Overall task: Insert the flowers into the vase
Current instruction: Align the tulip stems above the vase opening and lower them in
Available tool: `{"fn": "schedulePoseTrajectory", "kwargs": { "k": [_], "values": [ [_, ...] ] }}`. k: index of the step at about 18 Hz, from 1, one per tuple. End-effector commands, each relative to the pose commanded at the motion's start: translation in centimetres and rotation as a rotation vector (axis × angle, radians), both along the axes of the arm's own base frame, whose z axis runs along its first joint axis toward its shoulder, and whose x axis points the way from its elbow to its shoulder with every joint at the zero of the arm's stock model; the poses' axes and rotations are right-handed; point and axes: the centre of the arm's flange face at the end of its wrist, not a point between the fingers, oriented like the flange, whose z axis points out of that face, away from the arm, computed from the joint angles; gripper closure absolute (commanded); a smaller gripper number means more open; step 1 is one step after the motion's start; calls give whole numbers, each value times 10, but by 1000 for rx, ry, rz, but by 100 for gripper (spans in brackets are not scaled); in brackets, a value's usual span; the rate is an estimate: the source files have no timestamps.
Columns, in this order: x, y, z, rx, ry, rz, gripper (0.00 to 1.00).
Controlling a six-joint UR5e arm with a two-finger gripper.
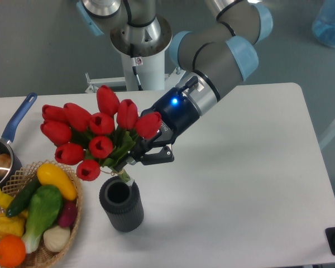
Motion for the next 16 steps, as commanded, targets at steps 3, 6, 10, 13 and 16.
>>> {"fn": "schedulePoseTrajectory", "kwargs": {
  "k": [3, 6, 10, 13, 16],
  "values": [
    [-6, -7, -10, -3, -8, 12, 97],
    [-2, -10, -22, 27, 40, -2, 97],
    [1, -9, -23, 48, 23, -13, 98],
    [4, -14, -38, 45, 8, -15, 100],
    [1, -15, -41, 111, -43, -36, 100]
  ]
}}
